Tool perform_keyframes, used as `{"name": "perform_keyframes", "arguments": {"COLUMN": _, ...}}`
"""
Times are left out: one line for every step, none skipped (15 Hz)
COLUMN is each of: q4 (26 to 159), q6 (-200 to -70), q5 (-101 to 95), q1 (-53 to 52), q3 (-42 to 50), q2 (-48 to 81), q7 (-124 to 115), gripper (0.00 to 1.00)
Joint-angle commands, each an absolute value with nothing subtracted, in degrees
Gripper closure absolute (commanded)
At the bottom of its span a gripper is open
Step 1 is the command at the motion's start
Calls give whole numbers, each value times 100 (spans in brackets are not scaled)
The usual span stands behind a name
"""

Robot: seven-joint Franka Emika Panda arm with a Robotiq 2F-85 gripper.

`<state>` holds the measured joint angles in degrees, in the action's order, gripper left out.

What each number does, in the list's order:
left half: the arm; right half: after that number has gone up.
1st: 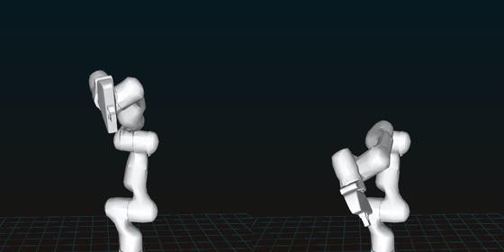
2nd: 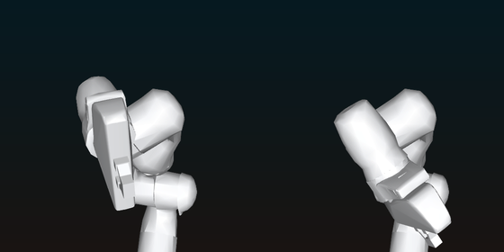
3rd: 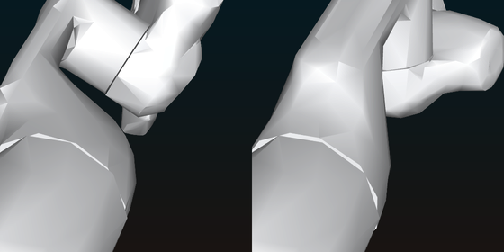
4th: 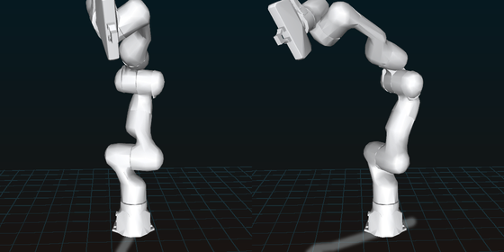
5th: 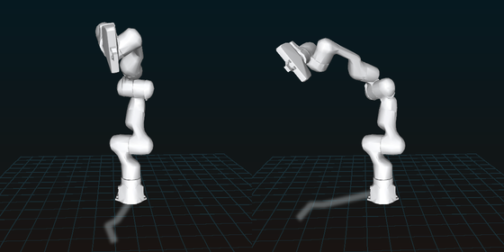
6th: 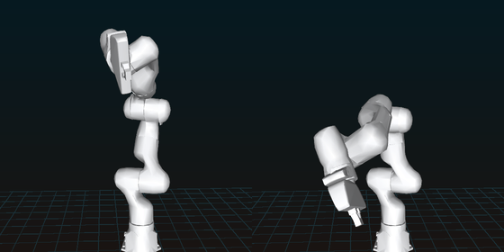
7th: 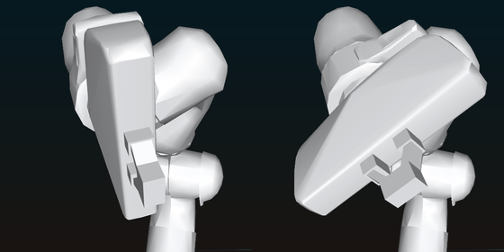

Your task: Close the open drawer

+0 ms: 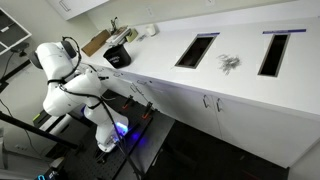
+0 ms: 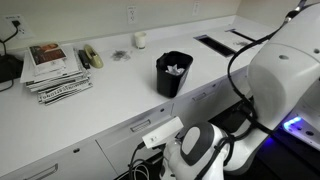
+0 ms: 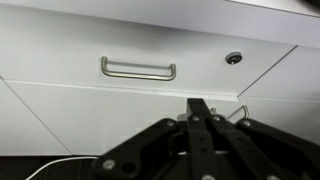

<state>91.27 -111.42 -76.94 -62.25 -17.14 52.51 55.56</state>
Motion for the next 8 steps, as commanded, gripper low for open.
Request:
{"name": "perform_keyframes", "arguments": {"q4": 10204, "q6": -11028, "q5": -7412, "q1": -6079, "q3": -1960, "q2": 4140, "q7": 4954, "gripper": 100}}
{"name": "perform_keyframes", "arguments": {"q4": 10430, "q6": -11085, "q5": -7310, "q1": -6002, "q3": -2037, "q2": 3874, "q7": 4867, "gripper": 100}}
{"name": "perform_keyframes", "arguments": {"q4": 10635, "q6": -11133, "q5": -7253, "q1": -5958, "q3": -2087, "q2": 3624, "q7": 4753, "gripper": 100}}
{"name": "perform_keyframes", "arguments": {"q4": 10854, "q6": -11218, "q5": -7202, "q1": -5882, "q3": -2150, "q2": 3347, "q7": 4668, "gripper": 100}}
{"name": "perform_keyframes", "arguments": {"q4": 11067, "q6": -11296, "q5": -7166, "q1": -5801, "q3": -2219, "q2": 3075, "q7": 4583, "gripper": 100}}
{"name": "perform_keyframes", "arguments": {"q4": 11258, "q6": -11356, "q5": -7112, "q1": -5725, "q3": -2300, "q2": 2807, "q7": 4548, "gripper": 100}}
{"name": "perform_keyframes", "arguments": {"q4": 11425, "q6": -11421, "q5": -7067, "q1": -5637, "q3": -2374, "q2": 2562, "q7": 4508, "gripper": 100}}
{"name": "perform_keyframes", "arguments": {"q4": 11609, "q6": -11537, "q5": -7020, "q1": -5545, "q3": -2446, "q2": 2313, "q7": 4459, "gripper": 100}}
